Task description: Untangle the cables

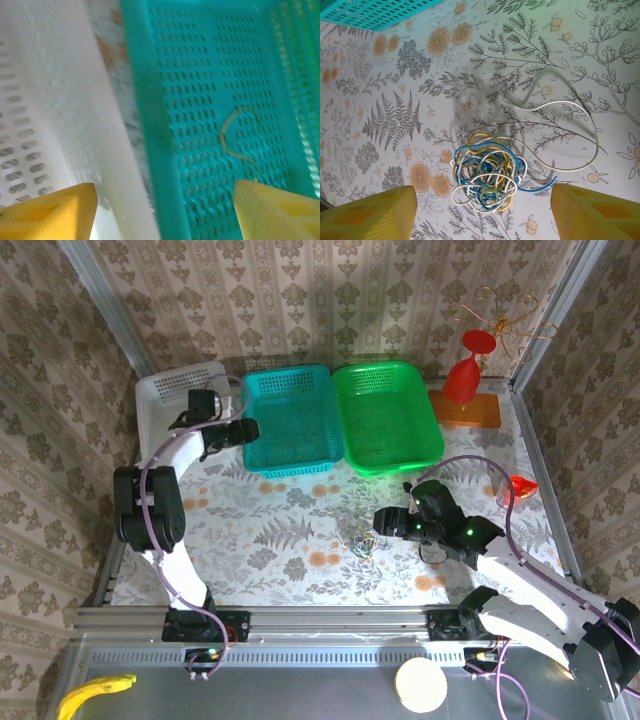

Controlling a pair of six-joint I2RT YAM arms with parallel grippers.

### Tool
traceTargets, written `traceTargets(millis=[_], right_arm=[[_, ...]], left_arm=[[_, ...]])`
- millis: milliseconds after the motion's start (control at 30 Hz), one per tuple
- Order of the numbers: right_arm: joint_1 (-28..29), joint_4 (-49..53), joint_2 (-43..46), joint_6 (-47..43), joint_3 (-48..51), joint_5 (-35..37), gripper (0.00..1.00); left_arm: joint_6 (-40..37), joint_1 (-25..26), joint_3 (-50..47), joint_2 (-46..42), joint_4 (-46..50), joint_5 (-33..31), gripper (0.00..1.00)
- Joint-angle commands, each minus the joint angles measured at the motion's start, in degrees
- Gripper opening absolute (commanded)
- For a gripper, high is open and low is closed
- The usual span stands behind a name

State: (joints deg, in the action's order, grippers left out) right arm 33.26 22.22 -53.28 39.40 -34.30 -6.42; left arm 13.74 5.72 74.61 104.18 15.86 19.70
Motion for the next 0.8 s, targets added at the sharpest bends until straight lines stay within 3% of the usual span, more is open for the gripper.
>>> traceTargets(millis=[0, 433, 600, 767], right_arm=[[-0.3, -2.1, -1.1, 0.6, 0.3, -1.3, 0.73], [-0.3, -3.1, -3.6, -0.5, 2.4, -1.4, 0.71], [-0.3, -1.8, -5.5, -3.4, 2.5, 0.6, 0.68], [-0.3, -2.5, -9.4, -6.7, 2.0, 0.5, 0.62]], left_arm=[[1.9, 2.8, -3.4, -4.9, -1.5, 2.6, 0.73], [2.9, 4.5, -9.0, -21.8, 2.9, -2.2, 0.74], [2.2, 10.4, -13.1, -29.2, 5.9, -3.4, 0.75], [4.7, 19.6, -17.7, -33.8, 6.1, -5.7, 0.76]])
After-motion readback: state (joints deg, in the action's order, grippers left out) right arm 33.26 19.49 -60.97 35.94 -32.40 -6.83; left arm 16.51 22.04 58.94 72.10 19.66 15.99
